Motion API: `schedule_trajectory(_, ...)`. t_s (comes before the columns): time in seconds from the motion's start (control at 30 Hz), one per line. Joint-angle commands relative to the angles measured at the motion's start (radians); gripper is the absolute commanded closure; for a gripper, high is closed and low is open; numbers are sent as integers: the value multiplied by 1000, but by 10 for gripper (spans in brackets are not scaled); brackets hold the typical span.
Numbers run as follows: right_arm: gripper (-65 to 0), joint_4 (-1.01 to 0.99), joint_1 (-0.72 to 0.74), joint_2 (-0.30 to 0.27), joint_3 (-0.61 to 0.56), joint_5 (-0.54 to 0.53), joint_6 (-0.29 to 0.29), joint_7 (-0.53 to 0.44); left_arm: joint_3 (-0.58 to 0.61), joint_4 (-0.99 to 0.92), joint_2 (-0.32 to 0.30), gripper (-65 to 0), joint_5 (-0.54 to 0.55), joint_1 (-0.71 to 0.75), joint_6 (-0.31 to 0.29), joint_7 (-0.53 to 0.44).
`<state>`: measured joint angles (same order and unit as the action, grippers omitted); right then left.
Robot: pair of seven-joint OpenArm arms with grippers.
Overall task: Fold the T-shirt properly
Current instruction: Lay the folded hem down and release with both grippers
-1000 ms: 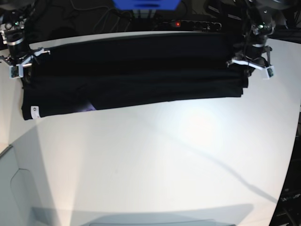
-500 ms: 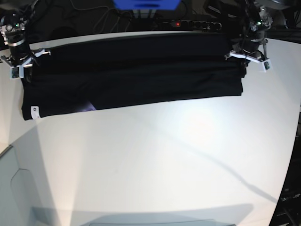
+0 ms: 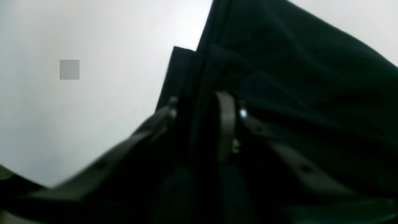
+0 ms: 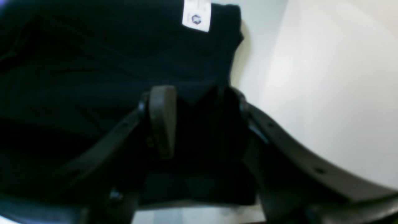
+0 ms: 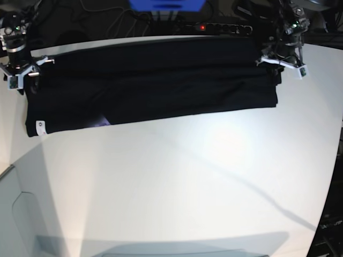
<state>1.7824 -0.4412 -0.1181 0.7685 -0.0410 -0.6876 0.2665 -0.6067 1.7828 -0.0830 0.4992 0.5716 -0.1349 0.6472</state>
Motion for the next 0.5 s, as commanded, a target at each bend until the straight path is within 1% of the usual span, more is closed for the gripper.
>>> schedule_trajectory(0.0, -275, 38, 17, -13, 29, -18, -11, -29, -5, 22, -7, -226, 5, 11, 1, -19)
schedule_trajectory(0.07, -277, 60, 35, 11, 47, -18, -11, -29, -5, 22, -7, -284, 5, 11, 1, -19)
schedule_trajectory(0.13, -277, 78, 45, 21, 45, -17, -11, -29, -5, 22, -7, -311, 5, 11, 1, -19)
schedule_trajectory(0.27, -277, 61, 45, 25, -10, -10, -11, -28, -6, 22, -7, -316, 6, 11, 1, -19)
schedule_trajectory(0.47, -275, -86, 71, 21, -76, -9, -11, -29, -5, 24, -7, -317, 6, 12, 2, -19)
